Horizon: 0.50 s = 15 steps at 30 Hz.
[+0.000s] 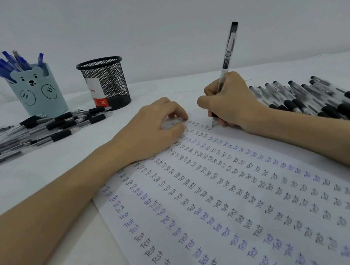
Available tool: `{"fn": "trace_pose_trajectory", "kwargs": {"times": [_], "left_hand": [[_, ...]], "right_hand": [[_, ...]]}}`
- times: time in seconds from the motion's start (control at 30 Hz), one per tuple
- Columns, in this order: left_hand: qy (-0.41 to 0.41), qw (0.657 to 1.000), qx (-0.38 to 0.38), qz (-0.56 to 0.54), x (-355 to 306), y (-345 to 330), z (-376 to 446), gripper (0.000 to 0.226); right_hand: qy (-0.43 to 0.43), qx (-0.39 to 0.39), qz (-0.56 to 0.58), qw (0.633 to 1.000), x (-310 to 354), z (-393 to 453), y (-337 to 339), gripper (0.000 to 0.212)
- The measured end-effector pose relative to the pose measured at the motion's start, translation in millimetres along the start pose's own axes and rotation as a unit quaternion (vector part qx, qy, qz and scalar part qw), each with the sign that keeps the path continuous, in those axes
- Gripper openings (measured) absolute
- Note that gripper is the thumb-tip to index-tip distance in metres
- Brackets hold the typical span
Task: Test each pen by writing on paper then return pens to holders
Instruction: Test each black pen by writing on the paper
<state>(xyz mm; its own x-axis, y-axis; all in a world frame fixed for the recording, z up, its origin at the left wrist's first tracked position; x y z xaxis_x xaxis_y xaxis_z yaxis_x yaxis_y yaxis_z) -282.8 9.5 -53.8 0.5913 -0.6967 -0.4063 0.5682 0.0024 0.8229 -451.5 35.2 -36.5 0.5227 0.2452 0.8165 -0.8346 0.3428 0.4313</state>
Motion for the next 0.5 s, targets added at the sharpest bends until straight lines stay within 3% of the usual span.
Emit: {"fn": "trace_pose_trajectory", "kwargs": {"times": [0.17, 0.37, 0.5], "left_hand": [[0.004, 1.0, 0.001, 0.003, -0.7, -0.3, 0.3, 0.031], [0.002, 1.0, 0.01, 0.004, -1.8, 2.1, -0.2, 0.033], [0.004, 1.0, 0.017, 0.003, -3.7, 3.6, -1.1, 0.036]], "right_hand": [[0.003, -0.012, -0.002, 1.0, -0.4, 0.9, -1.1, 0.047], [-0.101, 0.026, 0.089, 0.991, 1.7, 3.5, 6.3, 0.027], [-0.103, 0.038, 0.091, 0.99, 5.4, 8.5, 12.4, 0.023]]}}
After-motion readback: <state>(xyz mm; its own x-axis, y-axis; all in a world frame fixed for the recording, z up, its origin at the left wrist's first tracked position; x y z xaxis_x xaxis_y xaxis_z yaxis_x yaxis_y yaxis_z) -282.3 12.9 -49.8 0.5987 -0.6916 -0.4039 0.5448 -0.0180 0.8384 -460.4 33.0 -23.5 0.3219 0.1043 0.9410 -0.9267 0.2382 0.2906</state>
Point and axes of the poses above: each hand's wrist, its own z-axis towards the middle knuckle, its own y-axis out of the back of the hand, x = y × z, the point moved 1 cm from there along z, towards the middle knuckle, and after that the axes turned 3 degrees about -x, right-handed, at the moved point
